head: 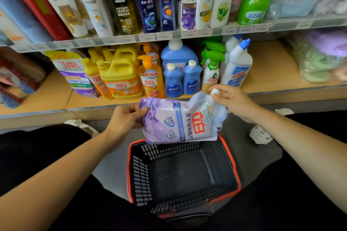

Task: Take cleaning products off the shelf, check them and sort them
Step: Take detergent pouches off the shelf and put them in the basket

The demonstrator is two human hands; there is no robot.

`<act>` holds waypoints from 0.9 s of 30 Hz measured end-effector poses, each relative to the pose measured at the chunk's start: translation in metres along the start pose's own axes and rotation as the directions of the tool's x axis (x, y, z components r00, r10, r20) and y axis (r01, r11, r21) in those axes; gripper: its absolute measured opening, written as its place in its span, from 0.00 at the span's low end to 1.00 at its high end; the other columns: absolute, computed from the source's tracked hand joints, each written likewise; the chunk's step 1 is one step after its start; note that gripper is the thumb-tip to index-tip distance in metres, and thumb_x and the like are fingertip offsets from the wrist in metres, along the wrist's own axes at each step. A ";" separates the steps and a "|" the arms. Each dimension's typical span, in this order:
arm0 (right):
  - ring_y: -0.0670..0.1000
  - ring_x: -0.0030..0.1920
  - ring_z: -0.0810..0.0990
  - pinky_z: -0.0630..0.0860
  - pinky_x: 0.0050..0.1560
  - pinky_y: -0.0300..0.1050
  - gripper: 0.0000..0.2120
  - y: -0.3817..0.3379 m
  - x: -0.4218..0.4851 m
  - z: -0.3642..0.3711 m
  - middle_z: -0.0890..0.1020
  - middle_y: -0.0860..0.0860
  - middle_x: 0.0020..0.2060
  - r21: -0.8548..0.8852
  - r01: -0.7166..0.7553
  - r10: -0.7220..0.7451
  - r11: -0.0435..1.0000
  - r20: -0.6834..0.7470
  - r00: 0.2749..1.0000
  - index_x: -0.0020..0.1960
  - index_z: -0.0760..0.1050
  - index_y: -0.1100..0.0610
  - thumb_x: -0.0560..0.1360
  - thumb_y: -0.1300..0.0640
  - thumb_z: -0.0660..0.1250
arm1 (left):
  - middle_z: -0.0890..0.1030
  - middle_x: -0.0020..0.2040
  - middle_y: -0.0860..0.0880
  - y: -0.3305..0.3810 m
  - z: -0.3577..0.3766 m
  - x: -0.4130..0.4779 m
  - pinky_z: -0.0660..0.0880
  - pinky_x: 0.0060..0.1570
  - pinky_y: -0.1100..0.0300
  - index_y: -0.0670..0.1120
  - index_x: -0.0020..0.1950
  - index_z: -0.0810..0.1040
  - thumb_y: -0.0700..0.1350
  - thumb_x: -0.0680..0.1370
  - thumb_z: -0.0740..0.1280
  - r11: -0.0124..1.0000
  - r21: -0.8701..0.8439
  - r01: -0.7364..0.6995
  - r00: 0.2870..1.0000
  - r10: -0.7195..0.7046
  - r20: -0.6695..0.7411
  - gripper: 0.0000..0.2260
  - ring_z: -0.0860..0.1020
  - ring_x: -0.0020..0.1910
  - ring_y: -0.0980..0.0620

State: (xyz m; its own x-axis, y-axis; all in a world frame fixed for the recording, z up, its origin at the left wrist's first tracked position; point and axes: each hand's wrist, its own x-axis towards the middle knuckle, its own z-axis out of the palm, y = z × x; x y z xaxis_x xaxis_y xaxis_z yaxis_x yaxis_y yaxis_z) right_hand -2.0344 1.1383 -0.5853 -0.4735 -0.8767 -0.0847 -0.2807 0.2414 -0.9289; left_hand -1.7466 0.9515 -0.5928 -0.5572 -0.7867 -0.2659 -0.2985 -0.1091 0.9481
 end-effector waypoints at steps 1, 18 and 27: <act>0.39 0.41 0.80 0.75 0.35 0.31 0.06 0.007 -0.002 0.004 0.84 0.47 0.42 -0.013 -0.044 0.044 0.999 0.044 0.998 0.55 0.78 0.52 0.81 0.60 0.66 | 0.79 0.36 0.41 -0.002 -0.002 -0.005 0.80 0.32 0.62 0.39 0.40 0.76 0.39 0.81 0.69 0.999 0.027 0.022 0.999 -0.023 0.027 0.10 0.79 0.32 0.50; 0.52 0.32 0.83 0.81 0.32 0.42 0.10 0.124 -0.006 0.076 0.83 0.57 0.32 -0.582 -0.238 0.532 0.778 0.408 0.742 0.43 0.80 0.63 0.78 0.57 0.71 | 0.72 0.19 0.56 -0.127 -0.008 -0.017 0.69 0.28 0.70 0.46 0.28 0.69 0.42 0.75 0.76 0.653 0.748 0.124 0.923 -0.352 0.154 0.21 0.72 0.22 0.62; 0.62 0.49 0.81 0.70 0.41 0.46 0.04 0.120 0.000 0.104 0.79 0.57 0.44 -0.868 0.080 0.498 0.490 0.354 0.792 0.45 0.76 0.56 0.77 0.57 0.67 | 0.84 0.33 0.48 -0.136 -0.011 -0.003 0.83 0.36 0.56 0.43 0.38 0.82 0.38 0.79 0.66 0.606 0.778 0.167 0.885 -0.439 0.152 0.11 0.85 0.32 0.47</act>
State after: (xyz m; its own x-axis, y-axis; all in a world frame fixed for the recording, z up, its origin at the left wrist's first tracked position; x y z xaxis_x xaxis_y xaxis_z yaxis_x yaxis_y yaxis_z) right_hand -1.9817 1.1241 -0.7345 -0.2193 -0.7212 -0.6571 -0.9000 0.4095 -0.1491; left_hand -1.6956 0.9621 -0.7186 -0.4803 -0.5559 -0.6784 -0.8765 0.2755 0.3948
